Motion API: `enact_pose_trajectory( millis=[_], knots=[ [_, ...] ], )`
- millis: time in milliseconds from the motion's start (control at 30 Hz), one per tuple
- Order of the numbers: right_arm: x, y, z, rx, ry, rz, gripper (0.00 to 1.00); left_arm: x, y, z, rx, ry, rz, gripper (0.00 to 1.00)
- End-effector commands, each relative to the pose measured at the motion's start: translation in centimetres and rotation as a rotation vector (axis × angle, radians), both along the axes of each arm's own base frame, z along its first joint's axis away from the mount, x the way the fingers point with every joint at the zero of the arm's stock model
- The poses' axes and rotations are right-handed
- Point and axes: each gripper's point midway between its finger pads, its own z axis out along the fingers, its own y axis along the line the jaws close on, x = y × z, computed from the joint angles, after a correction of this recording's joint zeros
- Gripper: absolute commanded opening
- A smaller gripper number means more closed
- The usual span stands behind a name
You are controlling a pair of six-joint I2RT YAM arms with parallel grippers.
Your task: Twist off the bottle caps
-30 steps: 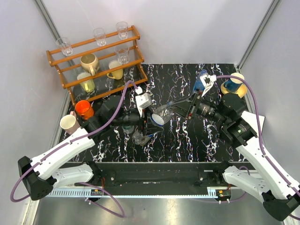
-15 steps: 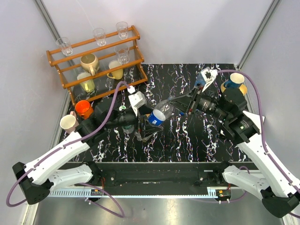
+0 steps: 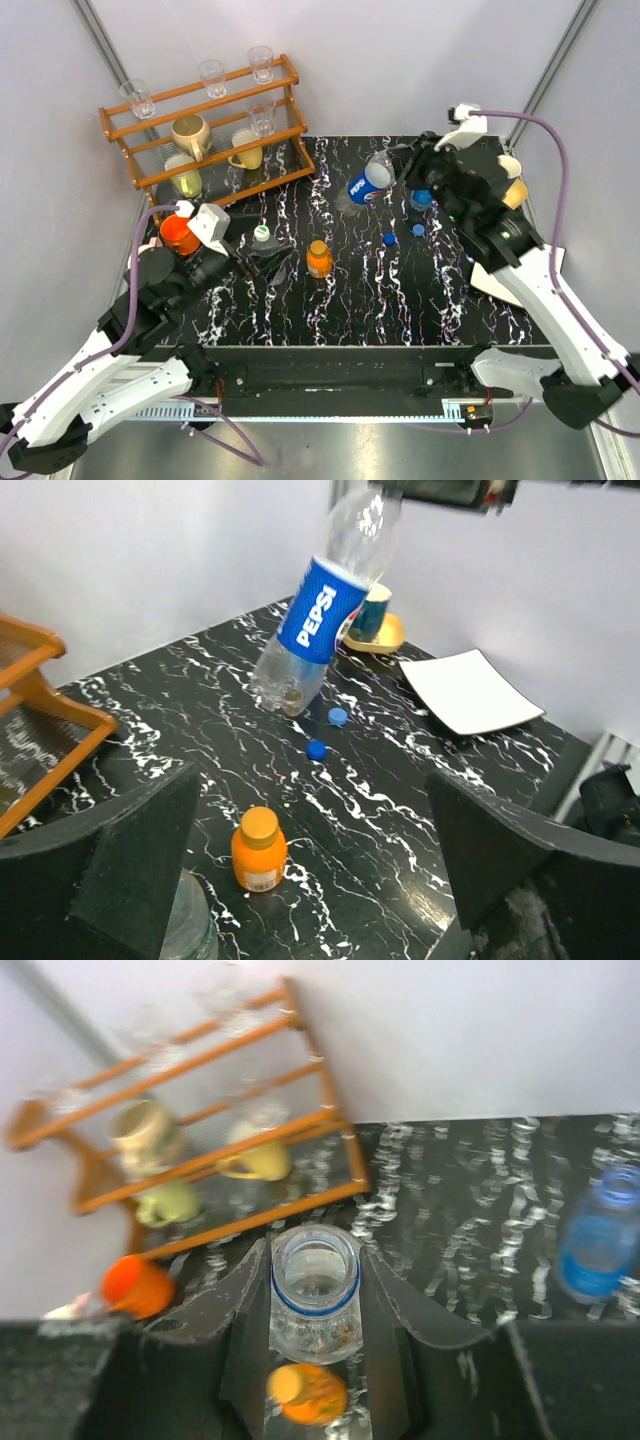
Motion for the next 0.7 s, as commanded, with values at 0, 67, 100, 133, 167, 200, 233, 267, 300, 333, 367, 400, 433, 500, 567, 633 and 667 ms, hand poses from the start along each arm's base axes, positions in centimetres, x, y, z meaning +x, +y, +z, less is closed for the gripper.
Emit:
enact_pose_trajectory(
  millis=[0, 67, 100, 133, 167, 200, 233, 267, 300, 333, 367, 400, 433, 500, 567, 633, 667],
  knots=[
    [5.4, -3.3, -3.6, -0.154, 0.033, -0.318, 0.00, 1.0, 2.3, 0.0, -0.042, 0.002, 0.135, 0.99],
    [7.4, -2.5, -5.3, -0.186, 0.027, -0.337, 0.00, 0.9, 2.3, -0.9, -0.031, 0.015, 0.130, 0.99],
    [8.1, -2.5, -6.0, -0.201, 0.032, -0.351, 0.00, 0.8, 2.5, -1.0, -0.036, 0.016, 0.133, 0.99],
    [8.7, -2.2, -6.0, -0.204, 0.030, -0.362, 0.00, 0.9, 2.7, -1.3, -0.033, 0.021, 0.145, 0.99],
    [9.9, -2.1, -7.6, -0.240, 0.056, -0.394, 0.00, 0.9, 2.8, -1.5, -0.031, 0.023, 0.149, 0.99],
    [10.5, -1.9, -8.2, -0.256, 0.063, -0.403, 0.00, 0.8, 2.9, -1.5, -0.027, 0.020, 0.147, 0.99],
    [11.1, -1.8, -8.5, -0.253, 0.056, -0.416, 0.00, 0.7, 2.9, -1.7, -0.018, 0.023, 0.145, 0.99],
    [12.0, -1.6, -9.9, -0.283, 0.075, -0.429, 0.00, 0.6, 3.1, -1.7, -0.017, 0.022, 0.146, 0.99],
    [12.4, -1.5, -10.4, -0.292, 0.081, -0.435, 0.00, 0.6, 3.1, -1.7, -0.013, 0.017, 0.146, 0.99],
    [12.9, -1.4, -10.8, -0.299, 0.079, -0.440, 0.00, 0.5, 3.2, -1.8, -0.009, 0.020, 0.148, 0.99],
    [13.5, -1.4, -11.8, -0.323, 0.091, -0.459, 0.00, 0.4, 3.4, -1.7, -0.012, 0.018, 0.153, 0.99],
    [14.0, -1.6, -11.9, -0.326, 0.093, -0.471, 0.00, 0.4, 3.5, -1.9, -0.009, 0.019, 0.154, 0.99],
    [14.6, -1.5, -12.8, -0.343, 0.104, -0.471, 0.00, 0.4, 3.5, -2.0, -0.009, 0.019, 0.154, 0.99],
    [15.4, -1.9, -12.9, -0.352, 0.107, -0.490, 0.00, 0.4, 3.6, -2.3, -0.007, 0.020, 0.156, 0.99],
    [16.3, -2.0, -14.0, -0.375, 0.129, -0.497, 0.00, 0.3, 3.7, -2.5, -0.003, 0.023, 0.157, 0.99],
    [17.2, -2.5, -14.9, -0.394, 0.154, -0.510, 0.00, 0.3, 3.6, -2.7, 0.001, 0.028, 0.156, 0.99],
    [17.4, -2.5, -15.3, -0.403, 0.160, -0.506, 0.00, 0.3, 3.5, -2.9, 0.004, 0.032, 0.151, 0.99]
  ],
)
